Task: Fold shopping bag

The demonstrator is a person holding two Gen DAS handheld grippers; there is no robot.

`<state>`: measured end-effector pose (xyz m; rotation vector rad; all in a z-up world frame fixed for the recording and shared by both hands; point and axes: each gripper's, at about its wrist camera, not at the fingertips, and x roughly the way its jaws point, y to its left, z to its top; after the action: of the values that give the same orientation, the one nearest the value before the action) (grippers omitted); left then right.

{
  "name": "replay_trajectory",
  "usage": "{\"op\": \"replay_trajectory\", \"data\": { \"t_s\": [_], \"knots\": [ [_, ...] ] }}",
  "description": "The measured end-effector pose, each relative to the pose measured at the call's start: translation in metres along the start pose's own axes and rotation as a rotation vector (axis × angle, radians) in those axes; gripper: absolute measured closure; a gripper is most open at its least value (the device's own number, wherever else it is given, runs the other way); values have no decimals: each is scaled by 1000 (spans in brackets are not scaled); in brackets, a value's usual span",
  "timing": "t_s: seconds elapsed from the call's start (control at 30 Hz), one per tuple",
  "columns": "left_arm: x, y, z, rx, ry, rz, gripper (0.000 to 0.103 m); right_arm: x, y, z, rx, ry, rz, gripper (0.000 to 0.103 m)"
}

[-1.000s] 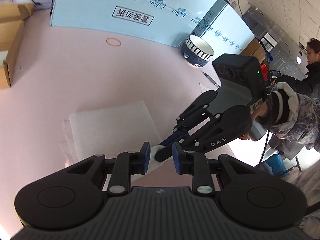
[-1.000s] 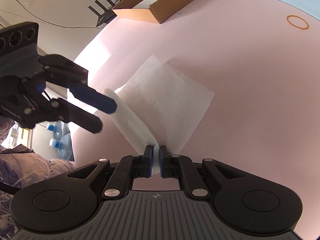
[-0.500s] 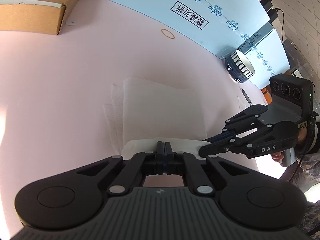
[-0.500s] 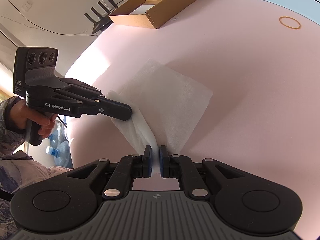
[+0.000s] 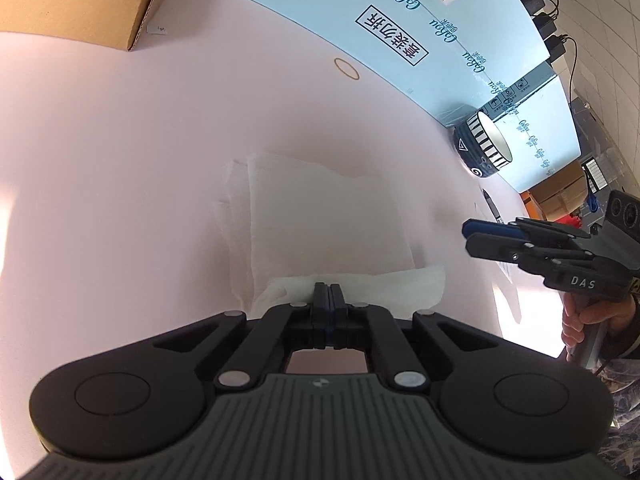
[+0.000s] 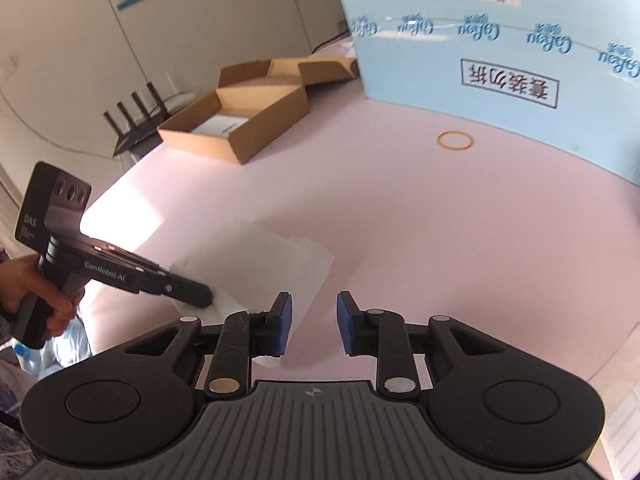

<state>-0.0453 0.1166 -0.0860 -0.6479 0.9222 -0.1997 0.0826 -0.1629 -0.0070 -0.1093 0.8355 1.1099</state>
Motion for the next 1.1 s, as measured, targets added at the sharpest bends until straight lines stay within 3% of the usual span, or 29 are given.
{"op": "replay_trajectory", "data": {
  "t_s": [0.07,0.27,0.5,0.63,0.9,1.0,1.03,1.1],
  "knots": [
    [0,0,0,-3,1,0,101,-1,10,-3,25,-20,37,88],
    [0,1,0,-9,4,-6,101,41,50,-25,-17,65,87,88],
    [-1,3,-3,-15,-4,-14,101,62,39,-31,33,87,23,88],
    [-1,3,-1,-15,0,-19,101,61,27,-37,65,104,-5,103],
    [-4,12,5,-25,36,-53,101,56,20,-44,115,81,-14,103],
    [-14,13,8,-6,37,-21,101,56,20,-47,121,73,-15,103],
    [-19,14,9,-4,28,-2,100,56,20,-47,116,73,-18,103],
    [-35,15,11,-5,-8,21,81,55,22,-47,106,72,-23,103]
  ]
}}
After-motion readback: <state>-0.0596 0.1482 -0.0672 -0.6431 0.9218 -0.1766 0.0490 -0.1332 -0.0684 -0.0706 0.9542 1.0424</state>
